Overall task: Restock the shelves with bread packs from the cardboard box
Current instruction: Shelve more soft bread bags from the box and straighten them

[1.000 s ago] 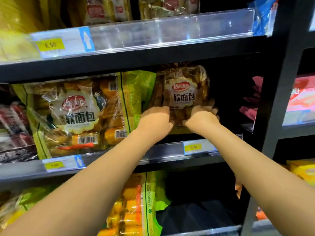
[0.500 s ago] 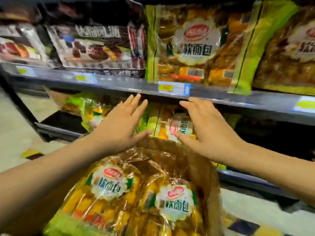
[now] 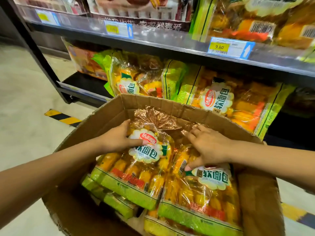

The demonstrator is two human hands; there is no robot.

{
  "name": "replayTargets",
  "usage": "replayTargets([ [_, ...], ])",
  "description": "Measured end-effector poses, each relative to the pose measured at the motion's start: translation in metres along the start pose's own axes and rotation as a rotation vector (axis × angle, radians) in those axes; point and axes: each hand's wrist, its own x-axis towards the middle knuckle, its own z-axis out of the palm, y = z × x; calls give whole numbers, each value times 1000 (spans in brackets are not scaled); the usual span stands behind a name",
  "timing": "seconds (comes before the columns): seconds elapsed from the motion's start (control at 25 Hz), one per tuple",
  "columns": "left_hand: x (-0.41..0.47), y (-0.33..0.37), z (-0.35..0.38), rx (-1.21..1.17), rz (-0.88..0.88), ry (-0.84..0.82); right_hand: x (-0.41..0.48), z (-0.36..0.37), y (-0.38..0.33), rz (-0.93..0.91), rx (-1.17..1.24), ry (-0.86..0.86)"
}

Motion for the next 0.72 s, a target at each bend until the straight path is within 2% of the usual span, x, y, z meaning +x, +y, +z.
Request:
replayTargets([
  [0.12,5,-4,2,-247,-73,-29,8,4,3,-57,-45,-94],
  [0.28,5,-1,-8,-237,-101,-90,12,10,6,-99,83,-30],
  [0.4,2,1,-11,-215,-85,-127,4,13,7,-110,188,119],
  [0.56,-4,2,-12,-237,-83,-67,-8,-3,8,-107,275,287],
  [0.72,-8,6,-23,-395,-1,63,-13,-36,21,-163,72,658],
])
